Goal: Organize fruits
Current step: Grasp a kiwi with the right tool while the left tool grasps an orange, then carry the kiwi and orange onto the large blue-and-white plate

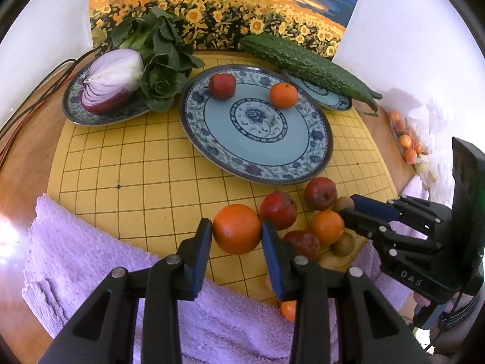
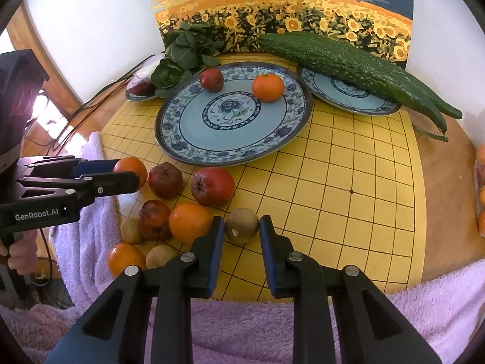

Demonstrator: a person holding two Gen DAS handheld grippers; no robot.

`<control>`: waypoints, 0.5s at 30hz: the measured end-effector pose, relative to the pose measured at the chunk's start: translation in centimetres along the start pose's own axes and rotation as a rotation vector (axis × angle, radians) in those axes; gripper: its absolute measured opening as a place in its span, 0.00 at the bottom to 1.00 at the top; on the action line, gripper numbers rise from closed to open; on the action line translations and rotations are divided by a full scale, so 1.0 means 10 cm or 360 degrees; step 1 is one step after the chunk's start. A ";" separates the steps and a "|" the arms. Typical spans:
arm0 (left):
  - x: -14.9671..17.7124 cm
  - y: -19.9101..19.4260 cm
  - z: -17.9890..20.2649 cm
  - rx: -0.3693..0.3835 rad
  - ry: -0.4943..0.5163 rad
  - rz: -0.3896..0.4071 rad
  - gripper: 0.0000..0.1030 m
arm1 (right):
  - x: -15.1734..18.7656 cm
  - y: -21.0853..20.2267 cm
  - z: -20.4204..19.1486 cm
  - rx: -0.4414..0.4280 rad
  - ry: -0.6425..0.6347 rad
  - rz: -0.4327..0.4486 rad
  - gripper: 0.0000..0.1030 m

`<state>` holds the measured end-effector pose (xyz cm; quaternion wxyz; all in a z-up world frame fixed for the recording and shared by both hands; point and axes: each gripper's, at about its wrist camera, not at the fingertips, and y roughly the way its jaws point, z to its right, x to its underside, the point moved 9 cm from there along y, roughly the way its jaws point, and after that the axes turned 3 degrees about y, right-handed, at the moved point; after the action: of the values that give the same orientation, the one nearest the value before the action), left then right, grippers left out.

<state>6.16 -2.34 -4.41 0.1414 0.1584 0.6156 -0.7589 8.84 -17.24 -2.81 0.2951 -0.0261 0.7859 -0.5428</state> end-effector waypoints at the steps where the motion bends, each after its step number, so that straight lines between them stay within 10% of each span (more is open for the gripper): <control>1: -0.01 0.00 -0.01 0.0001 -0.0003 0.0001 0.34 | 0.00 0.00 0.00 0.0004 0.0002 0.0002 0.24; 15: -0.15 -0.08 -0.06 -0.0008 -0.0006 0.0050 0.34 | -0.10 -0.08 0.03 0.0017 0.0019 0.0051 0.24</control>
<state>7.25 -1.56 -3.17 0.1550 0.1663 0.6146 -0.7554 9.63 -17.46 -1.71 0.2991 -0.0088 0.7851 -0.5423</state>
